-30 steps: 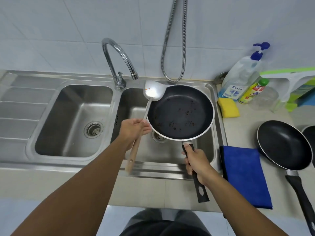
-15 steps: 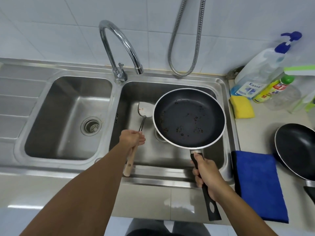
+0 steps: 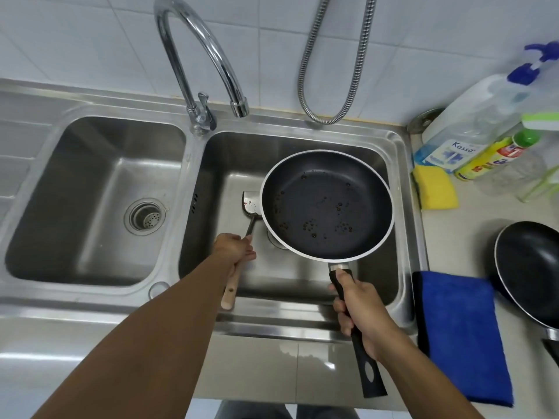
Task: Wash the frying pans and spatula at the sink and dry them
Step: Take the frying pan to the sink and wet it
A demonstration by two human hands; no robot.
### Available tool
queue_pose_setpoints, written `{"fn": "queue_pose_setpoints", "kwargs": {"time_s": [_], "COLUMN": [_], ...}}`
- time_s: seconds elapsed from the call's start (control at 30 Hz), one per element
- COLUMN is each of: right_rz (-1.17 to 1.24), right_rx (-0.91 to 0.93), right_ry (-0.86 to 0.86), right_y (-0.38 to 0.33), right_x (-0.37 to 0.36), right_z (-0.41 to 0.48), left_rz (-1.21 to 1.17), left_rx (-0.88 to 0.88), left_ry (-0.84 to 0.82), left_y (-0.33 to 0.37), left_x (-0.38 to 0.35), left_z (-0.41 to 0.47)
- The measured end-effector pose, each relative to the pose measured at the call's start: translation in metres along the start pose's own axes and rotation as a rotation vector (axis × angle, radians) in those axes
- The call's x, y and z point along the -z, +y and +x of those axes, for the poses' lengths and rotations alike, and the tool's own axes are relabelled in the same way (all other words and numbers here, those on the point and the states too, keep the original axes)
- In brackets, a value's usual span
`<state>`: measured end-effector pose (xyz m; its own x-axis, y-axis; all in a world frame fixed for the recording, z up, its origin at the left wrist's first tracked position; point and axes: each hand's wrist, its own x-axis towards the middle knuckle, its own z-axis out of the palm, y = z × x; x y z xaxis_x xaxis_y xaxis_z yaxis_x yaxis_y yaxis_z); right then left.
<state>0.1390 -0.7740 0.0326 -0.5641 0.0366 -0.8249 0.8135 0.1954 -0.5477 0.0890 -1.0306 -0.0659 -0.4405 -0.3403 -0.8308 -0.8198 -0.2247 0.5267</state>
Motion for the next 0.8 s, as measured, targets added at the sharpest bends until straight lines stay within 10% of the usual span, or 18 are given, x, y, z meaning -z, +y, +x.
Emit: {"fn": "queue_pose_setpoints", "kwargs": {"time_s": [0.2,0.37,0.6,0.8], "right_rz": [0.001,0.060,0.044,-0.017], "right_rx": [0.046,0.086,0.190,0.252], "right_ry": [-0.011,-0.008,0.023,0.009], "right_y": [-0.003,-0.008,-0.026,-0.034], "right_x": [-0.006,-0.014,-0.035,-0.038], "right_z": [-0.004,-0.012,-0.034,-0.052], "left_rz": [0.633,0.538,0.271,0.385], "left_rx": [-0.224,-0.508,-0.192,-0.300], "left_ry": [0.152,0.193,-0.429,-0.091], "left_y": [0.001,0.003,0.019,0.046], "left_x": [0.013,0.007,-0.044,-0.009], "left_z": [-0.014,-0.058,-0.114,-0.110]}}
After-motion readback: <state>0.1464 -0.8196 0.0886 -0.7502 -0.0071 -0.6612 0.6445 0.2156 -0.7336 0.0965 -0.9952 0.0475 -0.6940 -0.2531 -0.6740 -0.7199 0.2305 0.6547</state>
